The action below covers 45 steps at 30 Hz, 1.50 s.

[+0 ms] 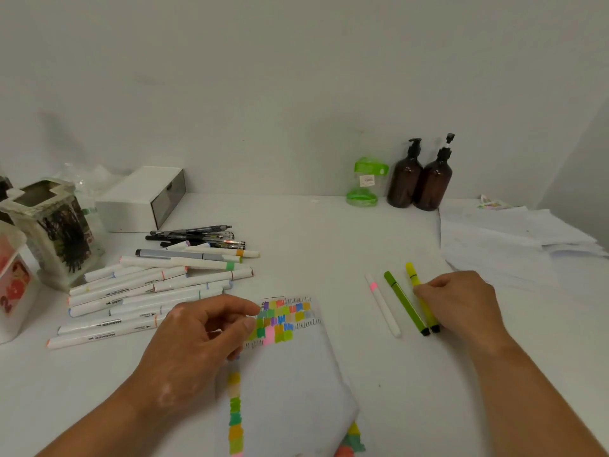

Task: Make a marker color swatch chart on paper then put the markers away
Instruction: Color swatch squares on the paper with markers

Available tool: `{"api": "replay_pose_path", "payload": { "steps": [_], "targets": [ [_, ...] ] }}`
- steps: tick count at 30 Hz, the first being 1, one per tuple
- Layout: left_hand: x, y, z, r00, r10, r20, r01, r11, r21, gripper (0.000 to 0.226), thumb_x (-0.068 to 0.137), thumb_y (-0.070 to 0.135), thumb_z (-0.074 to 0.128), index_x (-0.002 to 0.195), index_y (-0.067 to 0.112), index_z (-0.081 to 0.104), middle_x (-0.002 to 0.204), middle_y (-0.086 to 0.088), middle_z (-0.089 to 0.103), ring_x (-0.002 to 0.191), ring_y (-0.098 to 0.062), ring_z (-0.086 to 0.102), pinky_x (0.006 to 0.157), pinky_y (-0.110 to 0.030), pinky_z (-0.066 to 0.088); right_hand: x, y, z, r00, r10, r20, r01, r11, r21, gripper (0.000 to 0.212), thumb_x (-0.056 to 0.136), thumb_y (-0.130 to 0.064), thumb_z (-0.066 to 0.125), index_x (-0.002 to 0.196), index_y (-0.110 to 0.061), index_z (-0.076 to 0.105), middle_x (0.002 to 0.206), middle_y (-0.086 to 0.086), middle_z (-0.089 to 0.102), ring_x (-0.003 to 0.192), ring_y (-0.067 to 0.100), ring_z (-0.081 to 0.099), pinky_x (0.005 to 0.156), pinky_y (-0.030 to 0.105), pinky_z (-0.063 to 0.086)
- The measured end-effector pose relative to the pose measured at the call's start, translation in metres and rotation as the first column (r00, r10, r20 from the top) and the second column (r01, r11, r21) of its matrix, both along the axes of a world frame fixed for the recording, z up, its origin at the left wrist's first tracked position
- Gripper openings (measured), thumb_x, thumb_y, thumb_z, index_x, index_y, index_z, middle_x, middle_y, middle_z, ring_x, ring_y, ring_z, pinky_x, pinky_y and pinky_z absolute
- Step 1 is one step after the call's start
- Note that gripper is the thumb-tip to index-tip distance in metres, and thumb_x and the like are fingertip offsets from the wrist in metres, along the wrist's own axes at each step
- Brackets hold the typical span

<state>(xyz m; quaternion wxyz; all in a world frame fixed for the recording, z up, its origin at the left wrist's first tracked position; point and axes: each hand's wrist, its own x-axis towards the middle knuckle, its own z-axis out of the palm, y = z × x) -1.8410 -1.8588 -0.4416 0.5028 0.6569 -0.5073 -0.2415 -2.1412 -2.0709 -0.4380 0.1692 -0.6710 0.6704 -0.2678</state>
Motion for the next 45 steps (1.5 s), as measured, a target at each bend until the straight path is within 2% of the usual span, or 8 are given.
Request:
{"api": "replay_pose_path", "payload": {
  "steps": [6,10,15,28,33,37,40,45],
  "targets": [
    [0.008,0.003,0.002,0.986,0.056,0.156,-0.056,0.998,-0.003,0.019,0.087,0.019,0.074,0.084,0.038,0.076,0.077,0.015,0.073,0.067,-0.007,0.068,0.052,-0.01,0.05,0.001,-0.002,-0.004,0.998,0.044,-0.041,-0.042,0.999,0.031,0.036,0.086,-0.038,0.073,0.077,-0.004,0.08,0.071,0.013,0.075,0.071,0.027,0.071,0.071,0.036,0.057],
    [0.021,0.005,0.005,0.938,0.159,0.308,-0.144,0.987,-0.07,0.019,0.086,0.02,0.075,0.086,0.039,0.074,0.076,0.026,0.07,0.074,0.001,0.066,0.059,-0.008,0.05,0.012,0.009,0.006,0.998,0.041,0.04,-0.037,0.994,-0.104,0.027,0.087,-0.037,0.075,0.063,-0.024,0.074,0.064,-0.008,0.071,0.063,0.012,0.065,0.059,0.031,0.054],
    [0.051,0.013,0.008,0.791,0.395,0.467,-0.374,0.917,-0.141,0.014,0.084,0.014,0.076,0.087,0.028,0.076,0.076,0.018,0.069,0.07,0.001,0.064,0.065,-0.001,0.042,0.055,0.042,0.014,0.947,0.321,0.023,-0.306,0.92,-0.245,0.022,0.085,-0.029,0.077,0.066,-0.039,0.069,0.066,-0.023,0.066,0.063,-0.001,0.061,0.057,0.019,0.041],
    [0.064,0.02,-0.003,0.696,0.229,0.68,-0.417,0.901,0.123,0.012,0.089,0.037,0.071,0.097,0.03,0.076,0.092,0.01,0.068,0.088,-0.011,0.062,0.081,-0.03,0.051,0.091,0.074,-0.006,0.719,0.695,-0.005,-0.691,0.714,-0.11,0.013,0.078,-0.035,0.077,0.069,-0.043,0.072,0.073,-0.032,0.068,0.067,0.003,0.063,0.066,0.015,0.048],
    [0.055,0.017,0.006,0.846,0.266,0.463,-0.322,0.946,0.044,0.002,0.09,0.038,0.069,0.091,0.04,0.071,0.082,0.021,0.067,0.082,0.001,0.06,0.069,-0.012,0.047,0.091,0.075,-0.005,0.724,0.689,0.04,-0.679,0.721,-0.135,0.016,0.079,-0.031,0.079,0.067,-0.042,0.074,0.069,-0.03,0.067,0.064,0.002,0.062,0.062,0.013,0.047],
    [0.051,0.018,0.018,0.94,0.338,-0.046,-0.34,0.937,-0.077,0.013,0.094,0.032,0.064,0.1,0.036,0.075,0.09,0.018,0.072,0.079,0.004,0.064,0.065,-0.009,0.047,0.095,0.08,-0.003,0.714,0.697,0.065,-0.684,0.714,-0.151,0.017,0.079,-0.03,0.079,0.066,-0.041,0.074,0.069,-0.028,0.068,0.066,0.003,0.062,0.061,0.012,0.045],
    [0.039,0.013,0.022,0.815,0.216,-0.537,-0.292,0.955,-0.059,0.022,0.098,0.019,0.058,0.112,0.025,0.074,0.094,0.004,0.074,0.074,-0.01,0.064,0.068,-0.025,0.054,0.1,0.088,-0.001,0.684,0.722,0.103,-0.706,0.691,-0.155,0.017,0.079,-0.029,0.08,0.068,-0.041,0.075,0.069,-0.025,0.07,0.068,0.003,0.063,0.062,0.011,0.045],
    [0.023,0.003,0.015,0.665,0.075,-0.743,-0.197,0.977,-0.078,0.024,0.1,0.013,0.053,0.111,0.016,0.074,0.083,-0.001,0.069,0.074,-0.011,0.065,0.07,-0.032,0.055,0.112,0.102,-0.001,0.611,0.775,0.163,-0.761,0.631,-0.151,0.014,0.079,-0.043,0.078,0.087,-0.054,0.073,0.076,-0.024,0.072,0.071,0.007,0.065,0.062,0.014,0.048]
  ]
}}
